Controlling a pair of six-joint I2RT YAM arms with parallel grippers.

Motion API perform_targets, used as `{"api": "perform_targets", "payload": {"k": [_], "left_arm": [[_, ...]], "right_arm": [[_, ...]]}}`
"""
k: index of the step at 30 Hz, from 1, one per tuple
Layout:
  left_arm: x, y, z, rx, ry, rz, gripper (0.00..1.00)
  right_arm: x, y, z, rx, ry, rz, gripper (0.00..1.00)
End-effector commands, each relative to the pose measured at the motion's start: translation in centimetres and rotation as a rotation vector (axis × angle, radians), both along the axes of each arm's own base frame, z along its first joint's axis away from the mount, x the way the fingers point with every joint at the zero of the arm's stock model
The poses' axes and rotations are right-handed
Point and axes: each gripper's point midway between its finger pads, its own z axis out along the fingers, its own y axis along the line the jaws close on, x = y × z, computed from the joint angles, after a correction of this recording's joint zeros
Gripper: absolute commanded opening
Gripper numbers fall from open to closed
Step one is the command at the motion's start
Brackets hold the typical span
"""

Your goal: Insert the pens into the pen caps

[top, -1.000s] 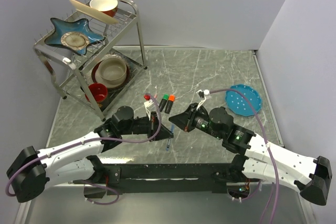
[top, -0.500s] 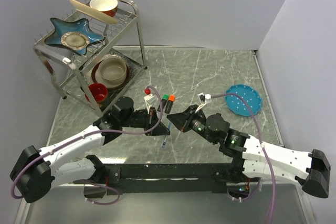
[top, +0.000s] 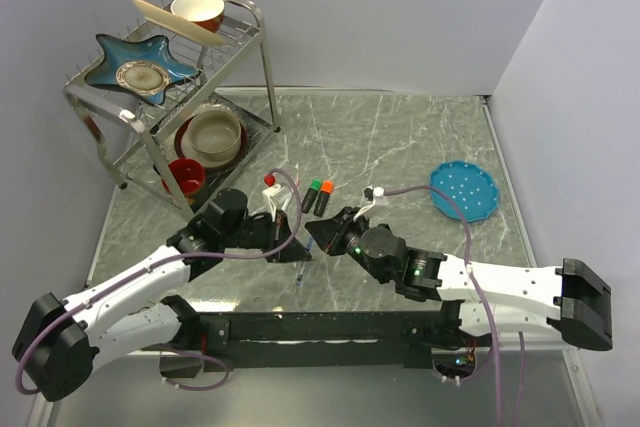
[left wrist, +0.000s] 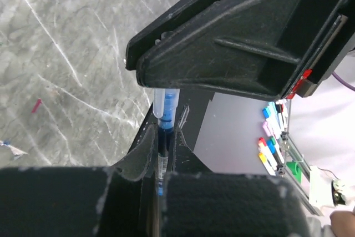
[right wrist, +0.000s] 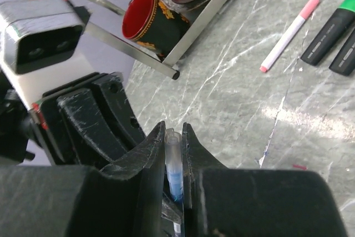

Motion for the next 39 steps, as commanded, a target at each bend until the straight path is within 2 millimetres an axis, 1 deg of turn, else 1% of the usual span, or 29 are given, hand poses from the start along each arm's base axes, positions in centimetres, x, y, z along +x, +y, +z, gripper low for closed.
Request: {"api": "perform_targets", "payload": {"k": [1,2,3,4,5,6,7,8,9,10,11,13,14,15,16,17,18,19,21,22,24,25,27,28,30,32,33,36,39], "left_arm": [[8.3,1.4,12.3,-0.268,-0.441,0.357,0.01],[7.8,1.4,12.5,-0.275,-0.443,0.340,0.01],[6.7,1.1,12.4,-0.285,-0.436,0.284,0.01],[6.1,0.9,12.2,-0.289,-0.429,0.251,0.01],[5.1,1.0,12.7,-0.314,-0.444,0.215,0.03],[3.7,0.8,12.2,-0.323,-0.427,0.150,0.07],[2.9,1.0,12.2,-0.332,-0.427,0.128,0.25],[2.0,1.5,13.0,-0.354,-0.447,0.116,0.35],[1.5,1.7,12.6,-0.344,-0.434,0.112,0.42],[0.9,1.9,12.5,-0.344,-0.435,0.095,0.55],[0.1,2.4,13.1,-0.357,-0.452,0.088,0.63],[-0.2,2.8,12.5,-0.326,-0.445,0.096,0.76],[-0.5,3.3,12.8,-0.324,-0.458,0.111,0.79],[-0.5,3.6,12.8,-0.310,-0.483,0.117,0.81],[-0.4,3.8,11.9,-0.273,-0.459,0.129,0.87],[0.1,4.2,12.1,-0.263,-0.466,0.174,0.91],[0.3,4.4,12.4,-0.259,-0.459,0.193,0.95],[0.5,4.6,12.1,-0.238,-0.441,0.212,0.99],[1.1,5.2,12.0,-0.198,-0.440,0.263,0.99],[1.3,5.5,11.9,-0.182,-0.443,0.279,0.99],[2.0,6.3,11.5,-0.140,-0.443,0.336,0.99],[2.1,6.5,11.4,-0.128,-0.444,0.349,0.99],[2.3,7.3,11.1,-0.095,-0.455,0.380,0.99],[2.2,7.5,11.0,-0.090,-0.458,0.385,0.99],[2.1,7.9,10.9,-0.082,-0.464,0.400,0.99],[2.0,8.2,10.9,-0.082,-0.476,0.410,0.99],[2.0,8.4,10.7,-0.074,-0.472,0.416,0.99],[1.6,8.5,10.4,-0.077,-0.472,0.404,0.99],[0.8,8.3,10.4,-0.100,-0.479,0.371,0.99]], "right_arm": [[-7.5,2.6,-0.7,-0.059,0.129,0.297,0.00],[-6.8,2.0,-0.4,-0.092,0.114,0.263,0.00],[-5.9,2.0,2.5,-0.052,0.073,0.235,0.00],[-4.0,0.9,3.8,-0.065,0.030,0.182,0.00],[-3.2,0.2,4.5,-0.076,0.018,0.161,0.00],[-2.3,-0.4,6.4,-0.050,-0.011,0.141,0.00],[-1.6,-1.3,8.0,-0.038,-0.059,0.130,0.00],[-0.2,-2.6,8.5,-0.045,-0.076,0.076,0.00],[0.5,-3.3,9.6,-0.039,-0.092,0.053,0.00],[1.1,-4.2,10.2,-0.051,-0.111,0.033,0.00],[2.2,-5.3,10.1,-0.074,-0.107,-0.006,0.00],[3.2,-6.6,10.8,-0.095,-0.136,-0.042,0.00],[3.4,-6.8,10.7,-0.104,-0.140,-0.032,0.00],[4.5,-7.7,10.0,-0.121,-0.132,-0.060,0.00],[5.1,-8.2,9.4,-0.135,-0.125,-0.074,0.00],[5.6,-8.7,8.6,-0.154,-0.112,-0.088,0.00],[6.8,-9.8,7.4,-0.176,-0.087,-0.116,0.00],[7.6,-9.9,6.1,-0.210,-0.063,-0.118,0.00],[9.3,-10.8,4.3,-0.233,-0.006,-0.123,0.00],[10.3,-10.5,2.4,-0.264,0.037,-0.116,0.00],[11.5,-10.1,1.6,-0.268,0.054,-0.107,0.00],[12.4,-10.0,-0.2,-0.293,0.099,-0.097,0.00],[13.8,-10.0,-1.1,-0.313,0.122,-0.105,0.00],[14.5,-9.9,-3.0,-0.342,0.168,-0.100,0.01],[16.1,-10.6,-5.6,-0.373,0.240,-0.112,0.01],[17.1,-11.3,-7.3,-0.392,0.284,-0.124,0.01],[17.6,-11.4,-9.1,-0.414,0.329,-0.126,0.01],[19.0,-12.2,-11.6,-0.438,0.393,-0.139,0.01],[20.4,-12.7,-13.1,-0.453,0.413,-0.159,0.04]]}}
